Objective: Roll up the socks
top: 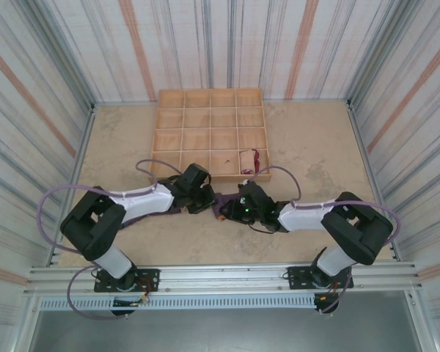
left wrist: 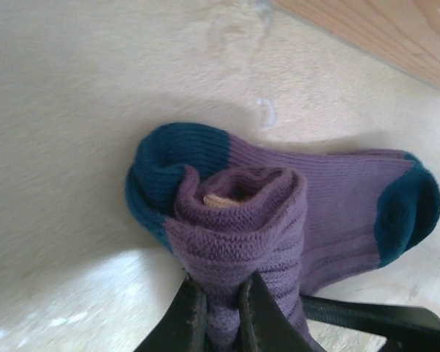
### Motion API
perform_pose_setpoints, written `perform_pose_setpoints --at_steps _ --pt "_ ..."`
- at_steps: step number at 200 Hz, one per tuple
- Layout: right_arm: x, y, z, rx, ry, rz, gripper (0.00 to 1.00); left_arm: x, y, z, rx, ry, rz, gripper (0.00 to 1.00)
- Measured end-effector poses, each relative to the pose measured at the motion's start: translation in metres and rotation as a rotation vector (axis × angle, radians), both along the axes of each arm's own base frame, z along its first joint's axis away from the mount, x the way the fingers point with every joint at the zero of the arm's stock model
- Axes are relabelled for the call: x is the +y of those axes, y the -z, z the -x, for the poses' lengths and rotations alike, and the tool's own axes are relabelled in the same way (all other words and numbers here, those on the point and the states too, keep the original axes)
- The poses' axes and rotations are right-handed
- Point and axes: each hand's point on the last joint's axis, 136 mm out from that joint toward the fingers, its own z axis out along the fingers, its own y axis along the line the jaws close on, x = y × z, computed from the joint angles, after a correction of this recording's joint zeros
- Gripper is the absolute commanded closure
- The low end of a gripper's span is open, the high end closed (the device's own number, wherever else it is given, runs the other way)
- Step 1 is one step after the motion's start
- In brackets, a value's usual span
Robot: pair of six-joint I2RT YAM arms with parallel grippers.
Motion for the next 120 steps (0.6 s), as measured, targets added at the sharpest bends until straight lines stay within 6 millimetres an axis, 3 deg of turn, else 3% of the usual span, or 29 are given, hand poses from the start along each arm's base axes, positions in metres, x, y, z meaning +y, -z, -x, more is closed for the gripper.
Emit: perform_pose_setpoints --at_steps 48,83,120 --pt "0.017 -0.011 0.030 -0.187 -0.196 0.263 0.39 0.039 0.004 0.032 0.028 -0.152 -0.020 1.00" --pt "0.028 -0.015 0.049 -0.332 -0.319 0.354 0.38 0.055 0.000 0.054 0.021 -0.232 -0.021 1.00" --pt "0.044 -0.020 0.064 -0.445 -0.426 0.366 0.37 0.062 0.002 0.059 0.028 -0.286 -0.025 1.00"
